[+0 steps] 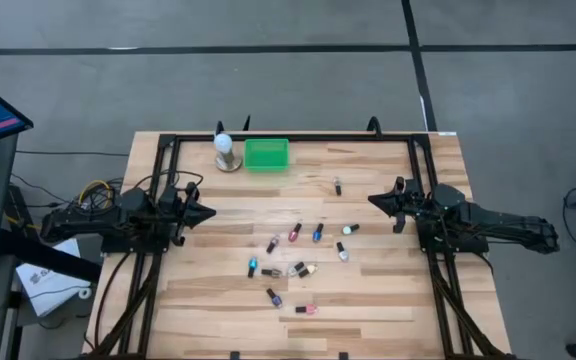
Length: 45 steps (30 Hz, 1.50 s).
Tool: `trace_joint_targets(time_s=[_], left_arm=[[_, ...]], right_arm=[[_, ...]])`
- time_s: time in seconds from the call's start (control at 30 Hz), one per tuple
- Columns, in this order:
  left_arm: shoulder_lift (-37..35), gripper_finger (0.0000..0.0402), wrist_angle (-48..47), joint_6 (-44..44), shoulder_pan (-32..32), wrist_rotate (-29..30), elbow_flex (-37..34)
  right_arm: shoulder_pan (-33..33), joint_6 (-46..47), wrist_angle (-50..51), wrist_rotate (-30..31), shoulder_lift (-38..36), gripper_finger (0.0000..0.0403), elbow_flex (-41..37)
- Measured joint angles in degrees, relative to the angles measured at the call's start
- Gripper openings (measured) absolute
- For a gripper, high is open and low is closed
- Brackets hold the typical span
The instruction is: Pick & Place Nail Polish
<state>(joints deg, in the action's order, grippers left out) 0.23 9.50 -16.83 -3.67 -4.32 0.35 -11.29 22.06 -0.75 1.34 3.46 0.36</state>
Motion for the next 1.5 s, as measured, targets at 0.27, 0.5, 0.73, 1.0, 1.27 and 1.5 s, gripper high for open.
trace_joint_targets(time_s=[0.27,0.5,0.73,1.0,1.27,1.5], left_arm=[[0.0,0.0008,0.0,0.0,0.0,0.0,0.0],[0.0,0.0008,0.0,0.0,0.0,0.0,0.0],[0.0,0.0008,0.0,0.0,0.0,0.0,0.0],[0.0,0.0008,0.1,0.0,0.0,0.0,0.0],[0.0,0.0008,1.1,-0.1,0.0,1.6,0.0],[0.0,0.0008,1.5,0.1,0.0,1.9,0.0]], right_arm=[[0.0,0.0,0.0,0.0,0.0,0.0006,0.0],[0.0,0.0,0.0,0.0,0.0,0.0006,0.0],[0.0,0.0,0.0,0.0,0.0,0.0006,0.0],[0.2,6.1,-1.7,0.2,0.0,0.0006,0.0],[-0.4,19.2,-3.3,2.3,-0.1,0.0006,0.0],[-4.8,16.8,-4.5,6.1,2.2,0.0007,6.2]])
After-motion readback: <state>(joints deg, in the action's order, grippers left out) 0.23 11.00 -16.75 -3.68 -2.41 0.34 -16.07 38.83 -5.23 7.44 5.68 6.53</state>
